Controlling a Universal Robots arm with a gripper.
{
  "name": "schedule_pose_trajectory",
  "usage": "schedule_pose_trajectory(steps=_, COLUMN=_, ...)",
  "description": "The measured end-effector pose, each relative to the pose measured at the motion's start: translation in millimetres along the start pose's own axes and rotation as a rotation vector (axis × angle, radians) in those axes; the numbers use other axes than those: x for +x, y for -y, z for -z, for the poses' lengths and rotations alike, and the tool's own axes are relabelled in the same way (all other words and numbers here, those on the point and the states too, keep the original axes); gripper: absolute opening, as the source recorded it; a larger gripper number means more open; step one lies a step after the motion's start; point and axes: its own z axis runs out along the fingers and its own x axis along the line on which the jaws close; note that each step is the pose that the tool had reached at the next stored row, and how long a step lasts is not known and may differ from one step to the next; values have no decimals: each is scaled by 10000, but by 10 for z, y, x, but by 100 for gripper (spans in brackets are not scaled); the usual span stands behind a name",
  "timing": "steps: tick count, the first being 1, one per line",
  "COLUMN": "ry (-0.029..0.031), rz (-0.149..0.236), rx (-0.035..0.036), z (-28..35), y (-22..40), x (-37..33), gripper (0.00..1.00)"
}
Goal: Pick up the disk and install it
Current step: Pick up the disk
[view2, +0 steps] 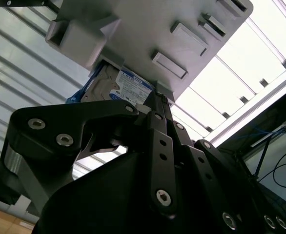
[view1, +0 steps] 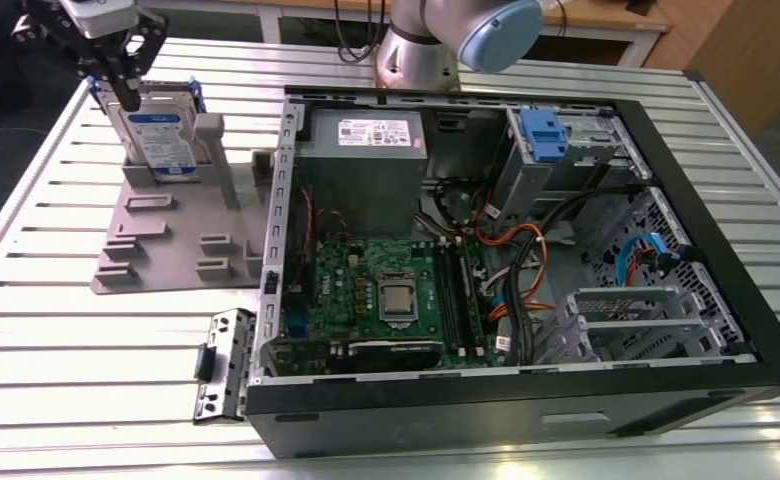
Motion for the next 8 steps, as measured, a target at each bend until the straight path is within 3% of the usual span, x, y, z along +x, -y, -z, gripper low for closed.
schedule_pose_trajectory(steps=8, ry=-10, rz=565, rx=-15, z=0, y=0, x=0, gripper=10)
